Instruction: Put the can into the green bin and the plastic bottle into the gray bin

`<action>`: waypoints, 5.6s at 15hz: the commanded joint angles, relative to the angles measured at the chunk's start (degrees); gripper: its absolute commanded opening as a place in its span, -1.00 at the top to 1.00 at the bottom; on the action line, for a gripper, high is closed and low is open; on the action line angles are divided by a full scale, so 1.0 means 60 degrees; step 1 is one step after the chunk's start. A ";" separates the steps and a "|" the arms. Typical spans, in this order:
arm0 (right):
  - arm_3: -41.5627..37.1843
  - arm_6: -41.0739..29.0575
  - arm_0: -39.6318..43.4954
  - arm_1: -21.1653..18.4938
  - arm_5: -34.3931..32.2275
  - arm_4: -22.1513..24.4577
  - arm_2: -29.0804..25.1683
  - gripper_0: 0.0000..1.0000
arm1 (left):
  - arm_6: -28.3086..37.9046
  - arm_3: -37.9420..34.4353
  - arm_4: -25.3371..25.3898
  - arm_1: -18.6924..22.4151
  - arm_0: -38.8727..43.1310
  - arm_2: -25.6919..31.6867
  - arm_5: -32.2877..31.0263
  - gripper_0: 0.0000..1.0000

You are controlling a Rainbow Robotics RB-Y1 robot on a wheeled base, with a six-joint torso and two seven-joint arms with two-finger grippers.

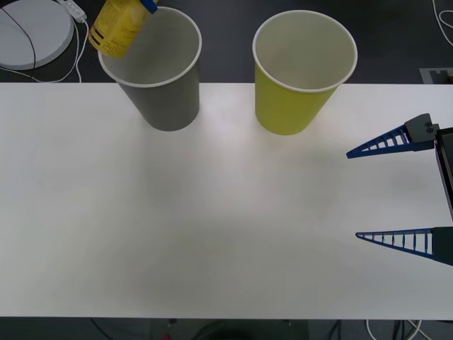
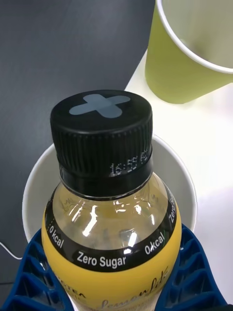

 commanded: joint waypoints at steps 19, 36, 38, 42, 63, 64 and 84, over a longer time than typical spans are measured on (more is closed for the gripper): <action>0.0000 0.0000 0.0000 0.0000 0.0000 0.0000 0.0000 -1.00 | 0.0151 -0.0942 0.0645 0.0760 0.0073 -0.0482 0.0090 -1.00; 0.0000 0.0000 0.0000 0.0000 0.0000 0.0000 0.0000 -1.00 | -0.0508 -0.5556 0.3883 0.5228 0.1641 -0.1464 0.1496 -1.00; 0.0000 0.0000 0.0000 0.0000 0.0000 0.0000 0.0000 -1.00 | -0.0626 -0.6083 0.4058 0.5668 0.1875 -0.1464 0.1701 -1.00; 0.0000 0.0000 0.0000 0.0000 0.0000 0.0000 0.0000 -1.00 | -0.1373 -0.6918 0.4805 0.6517 0.2476 -0.1449 0.2155 -1.00; 0.0000 0.0000 0.0000 0.0000 0.0000 0.0000 0.0000 -1.00 | -0.5416 -0.8075 0.6387 0.6752 1.0415 0.4806 0.2814 -1.00; 0.0000 0.0000 0.0000 0.0000 0.0000 0.0000 0.0000 -1.00 | -0.5489 -0.8149 0.6138 0.6576 1.0972 0.5538 0.2521 -1.00; 0.0000 0.0000 0.0000 0.0000 0.0000 0.0000 0.0000 -1.00 | -0.6778 -1.1620 0.5274 0.5477 1.8369 1.2921 0.1276 -1.00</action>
